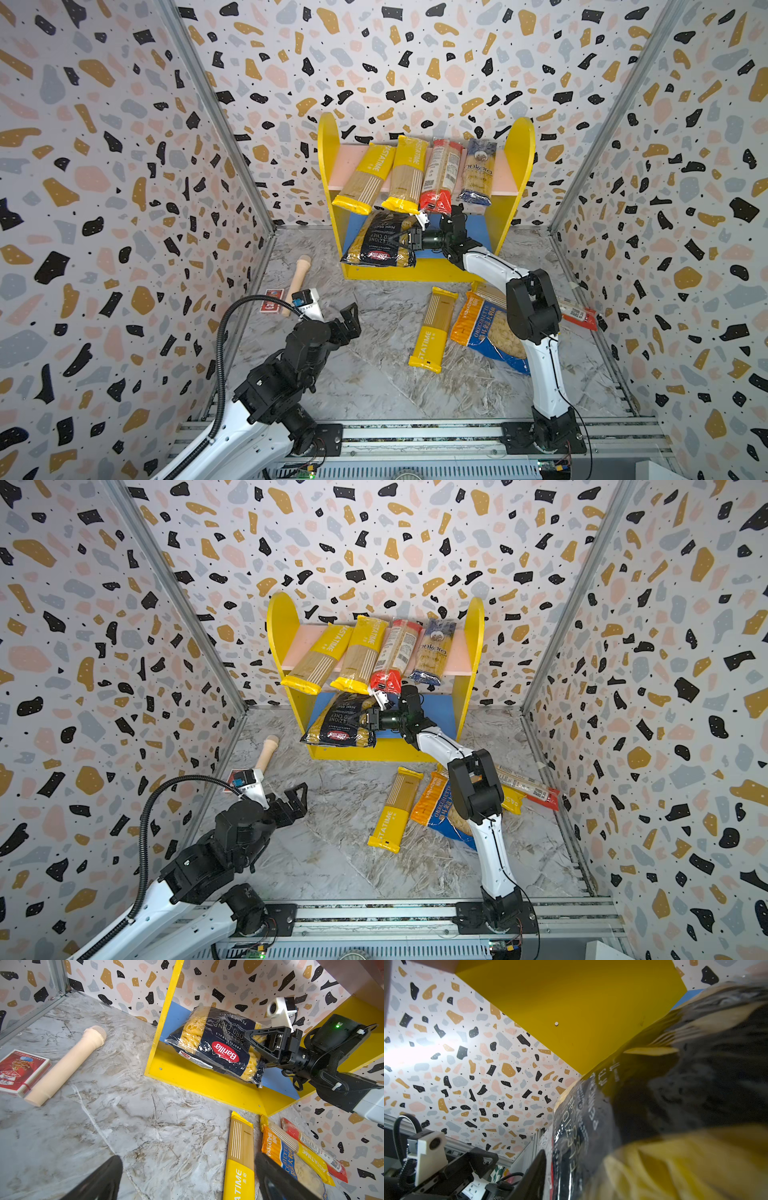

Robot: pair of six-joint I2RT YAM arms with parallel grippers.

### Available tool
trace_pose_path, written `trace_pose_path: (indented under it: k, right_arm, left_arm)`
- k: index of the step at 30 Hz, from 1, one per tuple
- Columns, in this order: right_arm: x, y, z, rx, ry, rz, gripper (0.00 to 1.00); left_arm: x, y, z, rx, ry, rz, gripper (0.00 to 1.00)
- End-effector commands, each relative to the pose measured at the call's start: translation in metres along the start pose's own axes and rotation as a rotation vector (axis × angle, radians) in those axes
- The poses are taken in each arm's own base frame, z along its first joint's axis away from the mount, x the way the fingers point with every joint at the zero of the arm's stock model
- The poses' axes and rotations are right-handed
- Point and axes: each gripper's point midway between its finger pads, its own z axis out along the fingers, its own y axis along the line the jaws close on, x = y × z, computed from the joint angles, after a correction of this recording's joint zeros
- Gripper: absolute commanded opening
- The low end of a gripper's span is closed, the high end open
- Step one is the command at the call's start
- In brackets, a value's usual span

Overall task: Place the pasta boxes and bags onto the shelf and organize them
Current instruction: 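Push the Barilla bag deeper onto the blue shelf with the right gripper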

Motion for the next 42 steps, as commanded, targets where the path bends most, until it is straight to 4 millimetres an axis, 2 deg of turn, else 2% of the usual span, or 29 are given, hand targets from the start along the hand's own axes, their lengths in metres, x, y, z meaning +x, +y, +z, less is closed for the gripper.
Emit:
trace_pose_path:
  k: [1, 5, 14, 20, 25, 34, 42]
  right_arm:
    - [-0.043, 0.063, -0.019, -0.028, -0.065, -0.185, 0.54]
    - [-0.042, 0.048, -0.036, 0.088, -0.076, -0.159, 0.61]
    - [-0.041, 0.026, -0.058, 0.302, -0.078, -0.145, 0.63]
    - [-0.041, 0.006, -0.053, 0.417, -0.043, -0.127, 0.63]
    - [-0.038, -0.006, -0.048, 0.583, 0.005, -0.171, 0.63]
    - [-0.024, -0.029, -0.063, 0.743, 0.050, -0.129, 0.63]
    - [-0.013, -0.026, -0.073, 0.766, 0.034, -0.150, 0.63]
  left_arm:
    - [-0.014, -0.009, -0.006, 0.043, -0.036, -0.013, 1.00]
    - [-0.013, -0.011, -0.005, 0.054, -0.032, -0.015, 1.00]
    - [-0.016, -0.016, -0.007, 0.080, -0.038, -0.026, 0.99]
    - [-0.016, -0.016, -0.007, 0.080, -0.039, -0.034, 1.00]
    - [-0.017, -0.017, -0.007, 0.084, -0.040, -0.033, 0.99]
    - [-0.017, -0.019, -0.007, 0.089, -0.035, -0.019, 1.00]
    - [-0.016, -0.019, -0.007, 0.095, -0.031, -0.019, 1.00]
